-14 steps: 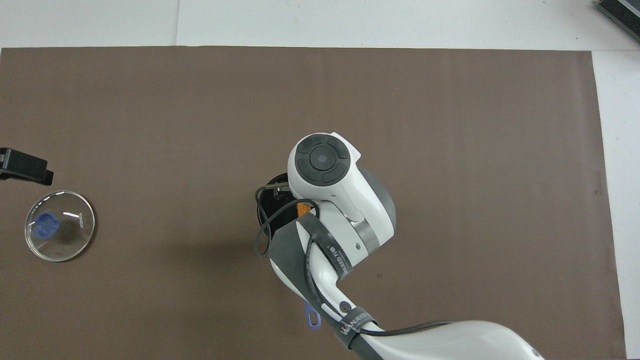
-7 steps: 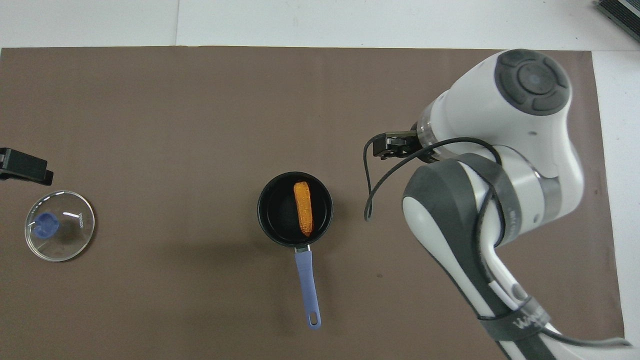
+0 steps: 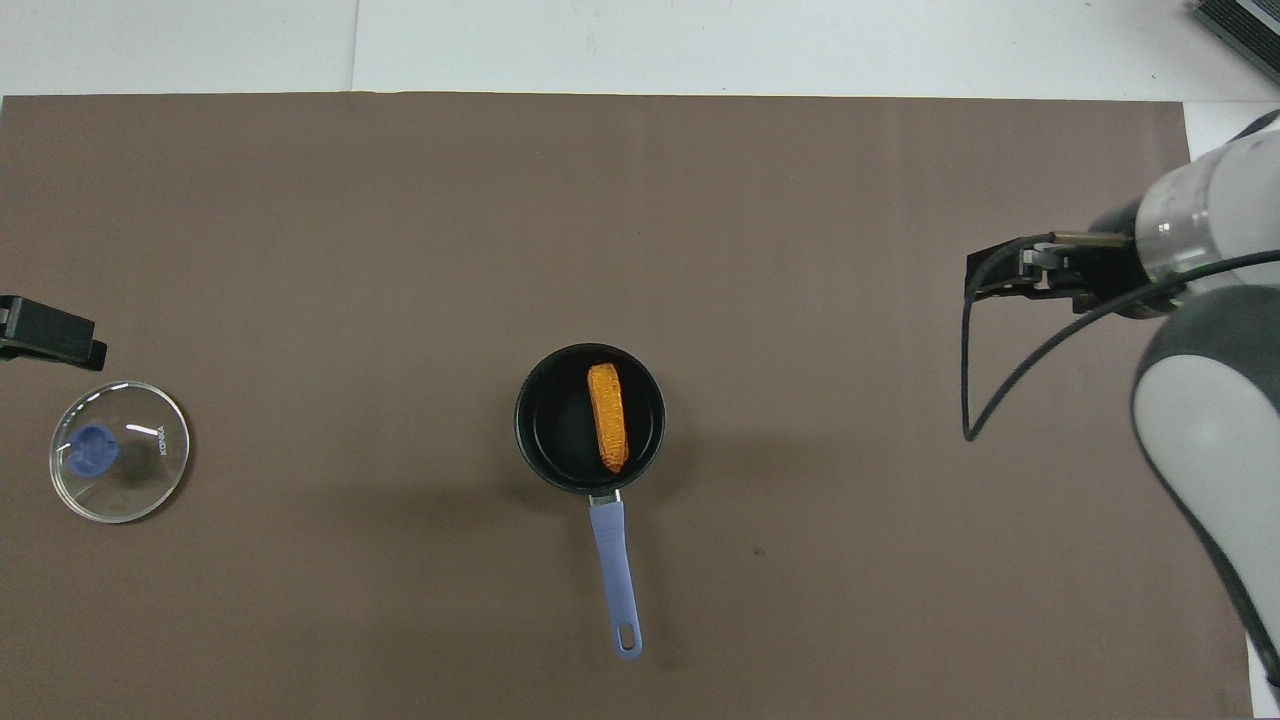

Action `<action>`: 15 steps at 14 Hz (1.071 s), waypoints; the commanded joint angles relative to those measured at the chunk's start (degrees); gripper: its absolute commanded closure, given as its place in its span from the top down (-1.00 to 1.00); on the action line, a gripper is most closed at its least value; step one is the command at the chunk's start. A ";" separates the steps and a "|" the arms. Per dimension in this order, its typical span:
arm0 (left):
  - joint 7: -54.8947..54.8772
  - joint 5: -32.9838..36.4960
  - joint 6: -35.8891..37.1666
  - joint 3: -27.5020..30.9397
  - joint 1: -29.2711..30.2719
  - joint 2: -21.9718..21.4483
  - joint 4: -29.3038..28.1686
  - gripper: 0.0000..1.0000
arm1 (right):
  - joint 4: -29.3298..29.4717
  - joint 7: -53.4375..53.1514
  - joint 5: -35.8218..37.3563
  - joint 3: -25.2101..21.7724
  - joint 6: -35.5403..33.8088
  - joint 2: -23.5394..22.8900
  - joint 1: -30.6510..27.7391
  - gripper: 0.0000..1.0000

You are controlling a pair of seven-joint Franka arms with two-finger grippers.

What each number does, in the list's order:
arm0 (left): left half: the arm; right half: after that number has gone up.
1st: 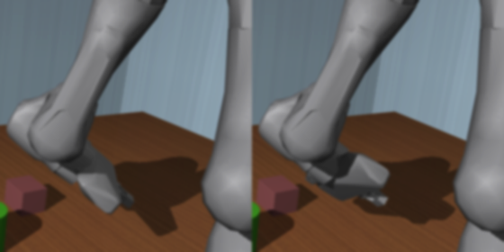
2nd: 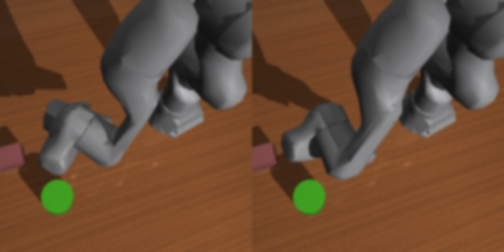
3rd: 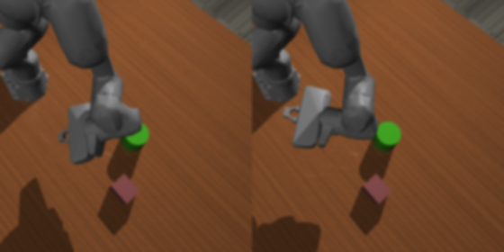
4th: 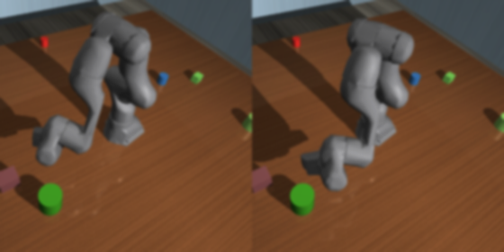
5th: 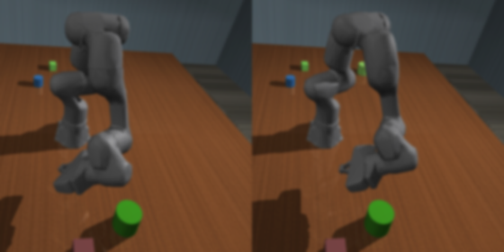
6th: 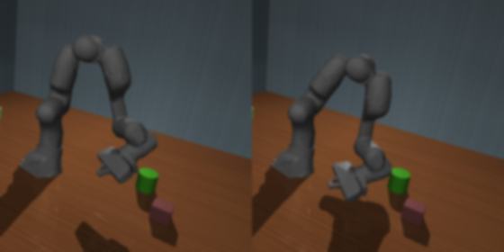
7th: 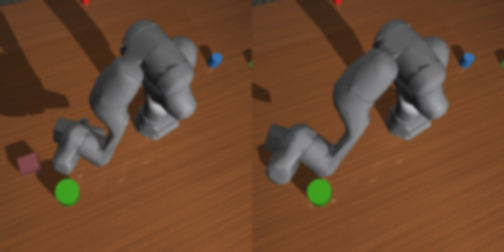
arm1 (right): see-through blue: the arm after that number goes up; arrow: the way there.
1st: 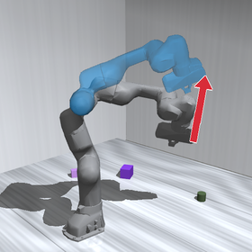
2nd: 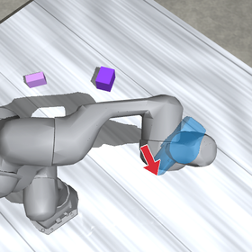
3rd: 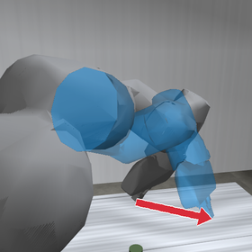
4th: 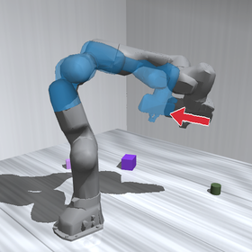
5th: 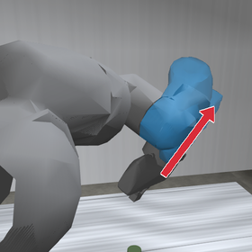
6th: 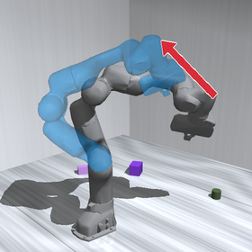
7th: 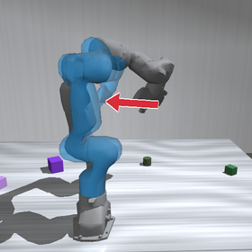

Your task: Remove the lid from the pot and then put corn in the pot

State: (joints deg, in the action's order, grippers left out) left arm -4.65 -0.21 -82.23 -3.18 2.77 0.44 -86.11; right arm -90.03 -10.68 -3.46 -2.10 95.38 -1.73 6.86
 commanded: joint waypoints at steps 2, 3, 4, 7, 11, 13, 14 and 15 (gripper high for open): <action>0.25 0.65 1.10 -0.25 0.31 -0.53 0.25 1.00 | 2.57 4.78 0.47 0.08 -7.47 4.26 -3.69 1.00; 0.25 0.65 1.10 -0.25 0.31 -0.53 0.25 1.00 | 2.66 5.23 0.47 -0.27 -9.31 6.28 -4.31 1.00; 0.25 0.65 1.10 -0.25 0.31 -0.53 0.25 1.00 | 2.58 5.93 0.47 -1.06 -11.51 7.95 -4.58 1.00; 0.25 0.65 1.10 -0.25 0.22 -0.53 0.25 1.00 | 0.56 8.48 1.09 -1.95 -13.11 10.07 -5.81 1.00; 0.69 0.65 1.10 -0.25 0.31 -0.53 0.25 1.00 | 0.56 8.40 1.18 -2.03 -13.63 9.99 -5.90 1.00; 0.61 0.56 1.10 -0.33 -0.57 -0.53 0.25 1.00 | 0.21 8.40 1.79 -2.03 -13.29 10.25 -5.81 1.00; 0.60 0.56 1.10 -0.68 -0.66 -0.53 0.25 1.00 | 0.12 8.48 3.10 -2.03 -13.02 10.25 -5.72 1.00; 0.87 0.48 1.19 -0.77 -0.66 -0.53 0.33 1.00 | 0.03 8.66 4.15 -1.95 -12.94 10.25 -5.63 1.00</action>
State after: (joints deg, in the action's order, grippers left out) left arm -4.59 -0.21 -82.22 -3.79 2.60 0.44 -86.11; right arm -88.75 -3.64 -1.44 -4.46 82.07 7.69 1.63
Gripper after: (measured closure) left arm 0.000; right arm 0.000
